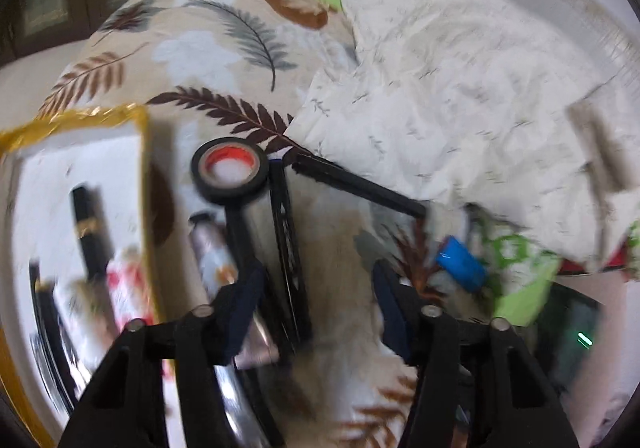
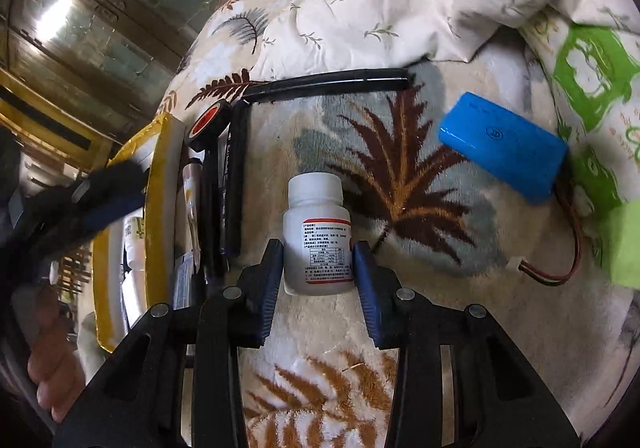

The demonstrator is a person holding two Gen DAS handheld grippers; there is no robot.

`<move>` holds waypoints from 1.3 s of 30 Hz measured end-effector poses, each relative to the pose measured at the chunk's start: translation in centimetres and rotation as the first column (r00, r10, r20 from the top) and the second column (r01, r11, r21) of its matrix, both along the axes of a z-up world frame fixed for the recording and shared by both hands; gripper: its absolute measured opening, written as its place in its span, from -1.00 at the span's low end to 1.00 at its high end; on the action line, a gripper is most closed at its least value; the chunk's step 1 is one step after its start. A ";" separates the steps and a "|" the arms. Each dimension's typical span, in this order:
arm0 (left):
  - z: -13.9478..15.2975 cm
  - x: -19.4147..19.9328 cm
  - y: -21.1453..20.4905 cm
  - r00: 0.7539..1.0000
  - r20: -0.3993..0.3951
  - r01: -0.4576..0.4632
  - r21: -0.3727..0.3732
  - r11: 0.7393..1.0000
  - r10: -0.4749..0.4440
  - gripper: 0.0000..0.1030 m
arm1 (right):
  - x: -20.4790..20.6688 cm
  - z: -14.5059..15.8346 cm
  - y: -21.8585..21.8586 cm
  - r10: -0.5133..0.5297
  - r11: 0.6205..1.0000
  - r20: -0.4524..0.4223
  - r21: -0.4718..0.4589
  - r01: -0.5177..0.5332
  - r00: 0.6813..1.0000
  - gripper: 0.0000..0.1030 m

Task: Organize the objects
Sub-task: 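Grasp the white medicine bottle with the right tool while the left grasps a black marker, then carry the bottle and marker over the white tray and open both tools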

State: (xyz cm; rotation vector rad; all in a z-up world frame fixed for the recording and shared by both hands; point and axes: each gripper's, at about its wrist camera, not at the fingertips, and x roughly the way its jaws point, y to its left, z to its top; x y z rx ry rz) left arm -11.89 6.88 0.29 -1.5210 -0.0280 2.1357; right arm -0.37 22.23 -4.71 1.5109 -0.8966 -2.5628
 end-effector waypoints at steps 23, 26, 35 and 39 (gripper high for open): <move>-2.4 5.0 -4.6 0.993 0.115 0.006 0.110 0.994 -0.018 -0.74 | 0.0 -0.8 -0.2 -0.001 0.994 -0.020 -0.106 -0.001 1.000 -0.31; -1.6 6.5 -5.5 0.994 0.109 0.012 0.151 0.988 -0.029 -0.74 | 0.4 -0.2 -0.6 -0.022 0.994 -0.025 -0.107 0.019 0.999 -0.31; 1.5 8.3 -13.2 0.996 0.066 -0.072 0.229 0.971 0.058 -0.74 | 0.1 4.9 -6.1 0.100 0.991 -0.131 -0.079 -0.111 0.986 -0.31; 2.4 7.6 -17.6 0.989 0.038 -0.150 0.228 0.962 0.145 -0.74 | -1.1 5.3 -10.4 0.188 0.977 -0.131 -0.076 -0.199 0.973 -0.31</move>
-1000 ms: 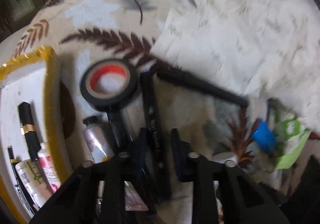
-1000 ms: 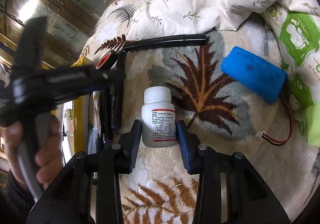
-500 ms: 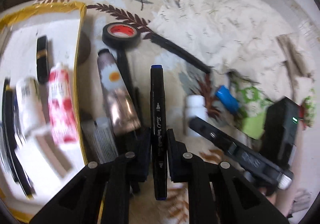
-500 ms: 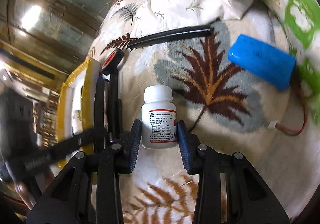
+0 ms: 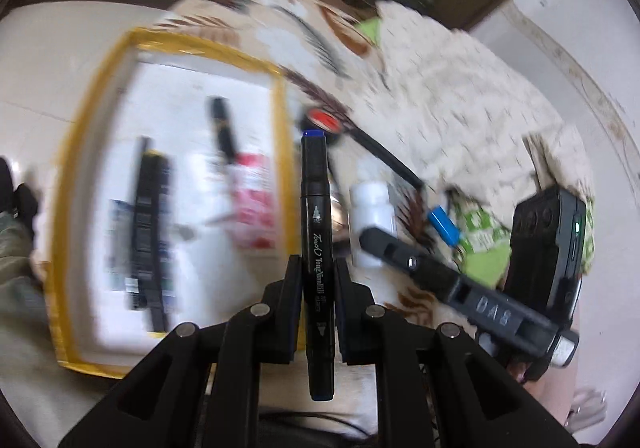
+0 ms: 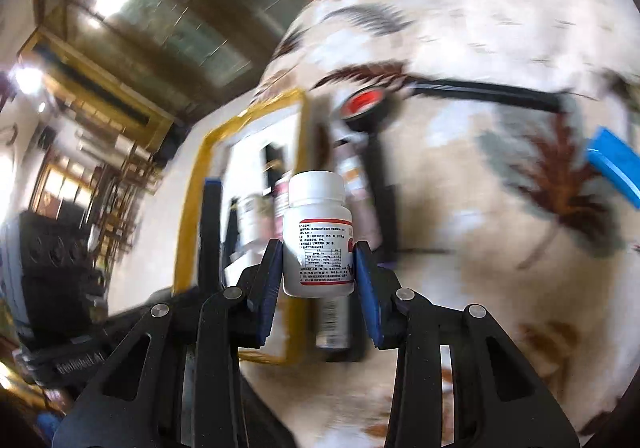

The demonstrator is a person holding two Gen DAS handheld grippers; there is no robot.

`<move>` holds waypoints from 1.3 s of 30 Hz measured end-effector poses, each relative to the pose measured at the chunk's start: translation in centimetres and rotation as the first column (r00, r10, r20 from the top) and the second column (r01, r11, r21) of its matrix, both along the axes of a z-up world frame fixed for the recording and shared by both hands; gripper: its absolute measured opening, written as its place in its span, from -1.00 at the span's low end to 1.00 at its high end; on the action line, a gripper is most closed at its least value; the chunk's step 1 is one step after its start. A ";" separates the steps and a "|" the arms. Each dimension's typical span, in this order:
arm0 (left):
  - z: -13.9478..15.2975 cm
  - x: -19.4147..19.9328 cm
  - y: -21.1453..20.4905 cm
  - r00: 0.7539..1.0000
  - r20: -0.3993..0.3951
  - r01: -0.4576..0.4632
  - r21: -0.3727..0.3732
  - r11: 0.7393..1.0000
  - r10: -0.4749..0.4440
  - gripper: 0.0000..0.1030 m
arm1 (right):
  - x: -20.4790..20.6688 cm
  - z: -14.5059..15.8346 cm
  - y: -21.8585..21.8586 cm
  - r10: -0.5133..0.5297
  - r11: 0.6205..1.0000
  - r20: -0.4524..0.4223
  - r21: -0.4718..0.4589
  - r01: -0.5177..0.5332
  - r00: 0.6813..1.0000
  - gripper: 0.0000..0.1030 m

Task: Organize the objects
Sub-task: 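Carry the bottle and marker over the white tray and open both tools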

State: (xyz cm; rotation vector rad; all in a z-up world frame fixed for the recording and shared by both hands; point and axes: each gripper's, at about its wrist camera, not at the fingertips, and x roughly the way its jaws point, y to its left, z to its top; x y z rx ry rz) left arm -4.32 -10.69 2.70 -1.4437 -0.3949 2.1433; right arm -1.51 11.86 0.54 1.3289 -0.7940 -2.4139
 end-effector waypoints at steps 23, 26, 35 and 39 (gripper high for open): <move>-2.9 -7.5 -6.9 0.996 0.021 -0.077 -0.268 0.960 0.085 -0.74 | -6.7 -0.2 -6.9 0.128 0.988 0.007 0.083 -0.129 0.992 -0.31; -2.8 -8.9 -6.9 0.998 0.014 -0.058 -0.303 0.951 0.065 -0.74 | -8.0 0.0 -7.0 0.123 0.987 -0.002 0.100 -0.122 0.992 -0.31; -3.3 -11.8 -5.6 0.999 -0.024 -0.029 -0.404 0.914 0.021 -0.74 | -11.6 0.3 -7.7 0.118 0.984 -0.009 0.138 -0.116 0.993 -0.31; -4.3 -11.8 -4.8 1.000 -0.011 -0.006 -0.449 0.894 0.001 -0.74 | -13.0 0.0 -7.8 0.117 0.977 -0.007 0.180 -0.114 0.993 -0.31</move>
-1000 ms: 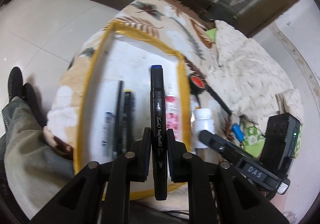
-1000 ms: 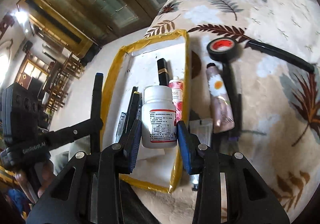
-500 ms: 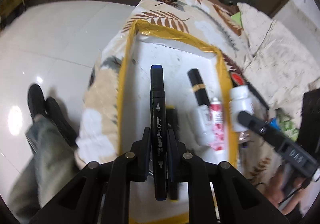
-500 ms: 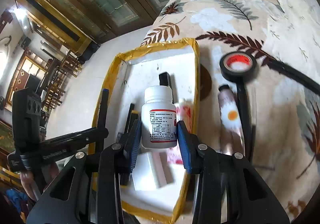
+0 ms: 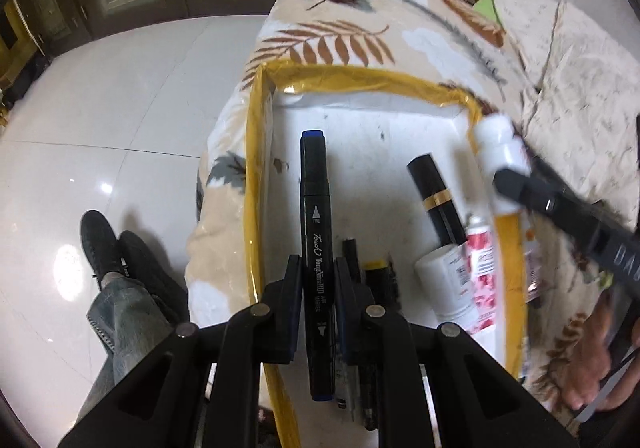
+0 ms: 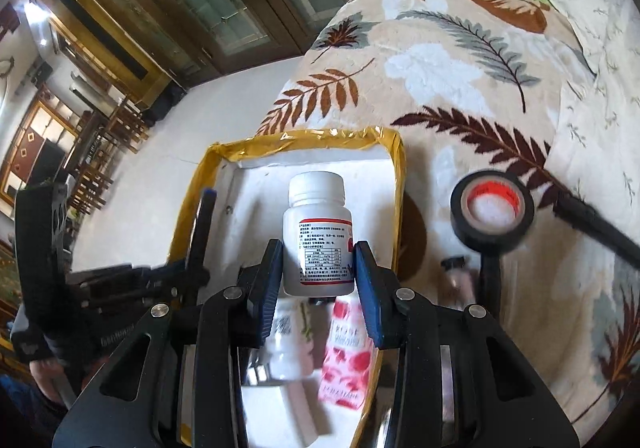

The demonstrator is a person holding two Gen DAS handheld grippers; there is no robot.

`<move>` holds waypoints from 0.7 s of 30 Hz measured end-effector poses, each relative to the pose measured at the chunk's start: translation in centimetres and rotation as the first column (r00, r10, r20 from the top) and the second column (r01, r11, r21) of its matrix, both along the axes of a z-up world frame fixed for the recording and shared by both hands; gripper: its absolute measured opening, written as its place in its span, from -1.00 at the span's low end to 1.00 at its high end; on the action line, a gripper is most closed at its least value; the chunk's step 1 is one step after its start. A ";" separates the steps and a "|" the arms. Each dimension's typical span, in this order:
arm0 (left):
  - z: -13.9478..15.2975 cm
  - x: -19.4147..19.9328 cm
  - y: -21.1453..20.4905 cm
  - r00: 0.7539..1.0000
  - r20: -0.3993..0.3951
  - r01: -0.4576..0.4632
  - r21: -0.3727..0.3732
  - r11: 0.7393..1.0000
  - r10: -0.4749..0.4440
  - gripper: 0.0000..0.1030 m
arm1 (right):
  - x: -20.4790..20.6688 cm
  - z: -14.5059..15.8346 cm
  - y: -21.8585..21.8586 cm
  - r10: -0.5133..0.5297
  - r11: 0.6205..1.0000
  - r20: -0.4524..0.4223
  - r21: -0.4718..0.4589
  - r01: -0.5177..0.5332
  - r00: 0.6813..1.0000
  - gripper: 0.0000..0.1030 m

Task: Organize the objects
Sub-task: 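Carry the bottle and marker over the white tray and open both tools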

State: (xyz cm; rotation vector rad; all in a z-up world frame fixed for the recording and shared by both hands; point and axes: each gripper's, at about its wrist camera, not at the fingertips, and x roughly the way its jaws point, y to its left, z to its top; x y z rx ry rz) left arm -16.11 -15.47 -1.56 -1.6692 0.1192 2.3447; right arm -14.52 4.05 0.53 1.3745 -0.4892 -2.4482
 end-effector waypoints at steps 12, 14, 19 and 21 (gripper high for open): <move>-1.3 1.0 1.0 0.999 -0.012 0.040 -0.041 0.998 -0.041 -0.73 | -2.5 -1.4 -1.2 -0.003 0.992 0.027 0.128 0.000 1.000 -0.31; -1.3 1.0 0.9 0.999 -0.006 0.040 -0.037 0.998 -0.041 -0.73 | -2.9 -1.4 -1.9 -0.010 0.982 0.034 0.187 0.004 0.999 -0.31; -1.5 0.3 0.9 0.998 0.046 0.052 -0.040 0.998 -0.050 -0.72 | -3.8 -1.6 -4.7 0.006 0.914 0.042 0.404 -0.023 0.999 -0.31; -1.5 0.4 1.0 0.997 0.050 0.053 -0.042 0.998 -0.051 -0.72 | -4.0 -1.7 -4.7 0.004 0.912 0.042 0.410 -0.021 0.999 -0.31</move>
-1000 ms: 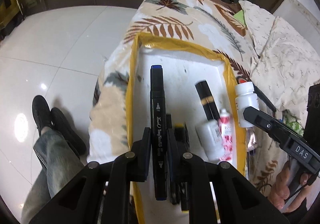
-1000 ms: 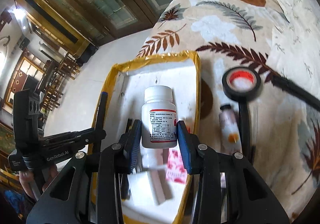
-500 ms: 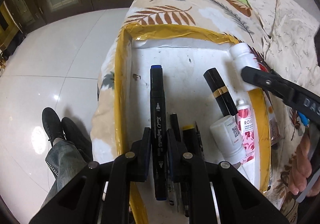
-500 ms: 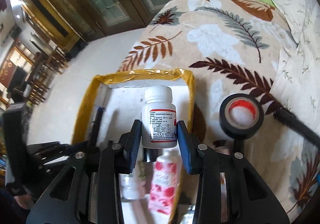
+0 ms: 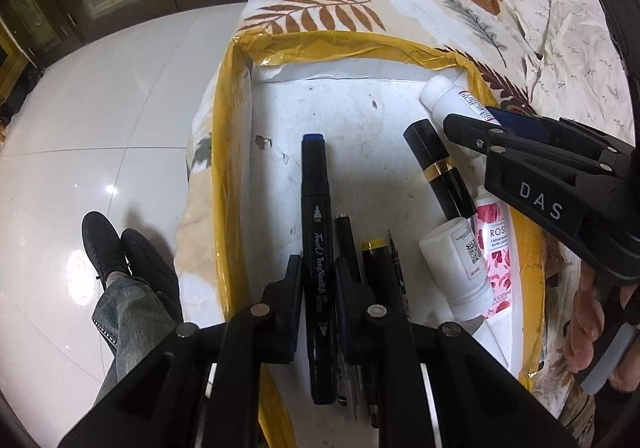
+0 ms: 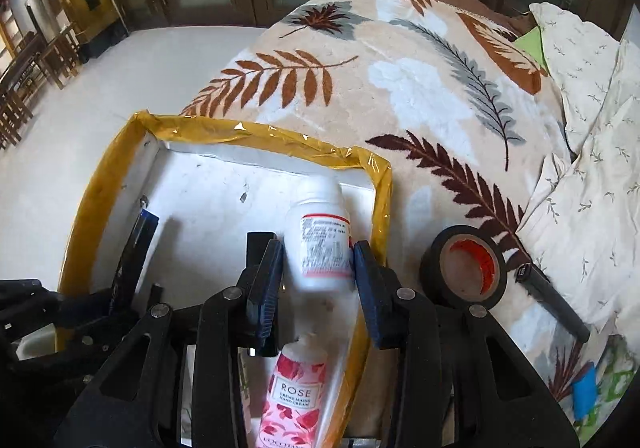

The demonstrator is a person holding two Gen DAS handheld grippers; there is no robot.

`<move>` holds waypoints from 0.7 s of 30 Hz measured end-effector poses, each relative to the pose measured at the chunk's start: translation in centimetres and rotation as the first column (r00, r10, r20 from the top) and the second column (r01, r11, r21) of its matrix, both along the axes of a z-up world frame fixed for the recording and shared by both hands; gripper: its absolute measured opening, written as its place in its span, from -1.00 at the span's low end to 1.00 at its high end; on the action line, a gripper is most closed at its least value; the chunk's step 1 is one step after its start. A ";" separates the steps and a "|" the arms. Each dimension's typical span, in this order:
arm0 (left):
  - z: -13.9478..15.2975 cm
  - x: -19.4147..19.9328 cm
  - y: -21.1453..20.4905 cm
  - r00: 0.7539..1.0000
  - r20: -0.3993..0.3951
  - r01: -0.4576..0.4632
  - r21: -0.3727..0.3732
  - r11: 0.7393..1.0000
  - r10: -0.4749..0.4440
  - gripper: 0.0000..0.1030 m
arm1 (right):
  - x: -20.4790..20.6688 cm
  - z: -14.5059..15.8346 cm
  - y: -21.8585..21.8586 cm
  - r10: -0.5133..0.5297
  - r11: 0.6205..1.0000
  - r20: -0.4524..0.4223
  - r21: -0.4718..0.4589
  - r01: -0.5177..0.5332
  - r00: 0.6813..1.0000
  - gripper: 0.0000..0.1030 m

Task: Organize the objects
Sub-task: 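Carry the bottle and marker over the white tray and open both tools, then grasp the blue battery pack with the right tool while the left reaches the silver tube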

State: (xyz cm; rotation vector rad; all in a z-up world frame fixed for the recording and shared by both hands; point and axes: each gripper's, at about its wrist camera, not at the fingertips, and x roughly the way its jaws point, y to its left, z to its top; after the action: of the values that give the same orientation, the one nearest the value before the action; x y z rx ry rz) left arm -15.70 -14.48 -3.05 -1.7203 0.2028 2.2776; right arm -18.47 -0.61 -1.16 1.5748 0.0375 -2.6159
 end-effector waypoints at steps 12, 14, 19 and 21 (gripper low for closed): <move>0.6 -0.3 -1.8 0.997 0.012 -0.072 0.161 0.984 0.071 -0.69 | -0.1 0.4 1.1 0.035 0.995 0.025 -0.097 -0.033 0.999 -0.15; 0.7 -0.2 -2.5 0.994 0.048 -0.104 0.219 0.970 0.096 -0.57 | 0.1 0.7 1.7 0.036 0.988 0.033 -0.153 -0.031 0.999 -0.13; 2.7 2.2 -2.2 0.992 0.030 -0.125 0.339 0.933 0.122 -0.15 | 3.6 2.3 5.1 0.003 0.937 -0.014 -0.350 -0.008 1.000 -0.13; 3.7 3.5 -0.8 0.994 0.006 -0.102 0.383 0.918 0.108 0.04 | 6.0 2.5 6.9 -0.016 0.899 -0.028 -0.438 0.003 0.999 -0.13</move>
State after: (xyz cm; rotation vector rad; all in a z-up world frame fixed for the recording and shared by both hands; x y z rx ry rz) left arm -12.20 -15.28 0.67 -1.5385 -0.3222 2.2171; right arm -12.49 6.32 1.37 1.3729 -0.5220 -2.4211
